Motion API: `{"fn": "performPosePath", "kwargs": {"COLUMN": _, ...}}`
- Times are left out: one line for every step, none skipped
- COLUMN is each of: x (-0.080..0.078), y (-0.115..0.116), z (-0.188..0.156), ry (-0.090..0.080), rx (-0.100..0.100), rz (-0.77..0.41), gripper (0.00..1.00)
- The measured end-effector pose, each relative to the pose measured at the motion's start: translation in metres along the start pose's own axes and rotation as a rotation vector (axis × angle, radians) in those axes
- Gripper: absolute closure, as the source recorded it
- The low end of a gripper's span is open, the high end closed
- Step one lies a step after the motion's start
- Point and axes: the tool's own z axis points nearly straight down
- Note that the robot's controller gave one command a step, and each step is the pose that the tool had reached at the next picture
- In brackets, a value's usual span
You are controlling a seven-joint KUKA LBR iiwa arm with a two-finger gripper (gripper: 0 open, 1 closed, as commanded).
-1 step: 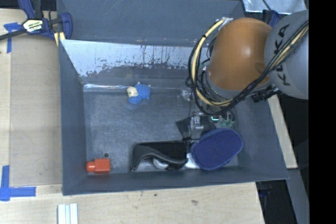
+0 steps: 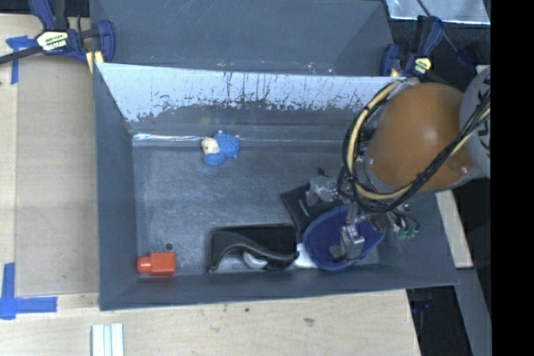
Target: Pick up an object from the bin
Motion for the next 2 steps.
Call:
{"fn": "performPosePath", "kwargs": {"x": 0.0074, "y": -0.0471, "z": 0.0674, "ry": -0.003, "rx": -0.003, "rz": 0.043, "gripper": 0.00}}
{"fn": "performPosePath", "kwargs": {"x": 0.0135, "y": -0.0439, "z": 0.0639, "ry": -0.008, "rx": -0.001, "rz": 0.185, "gripper": 0.00}}
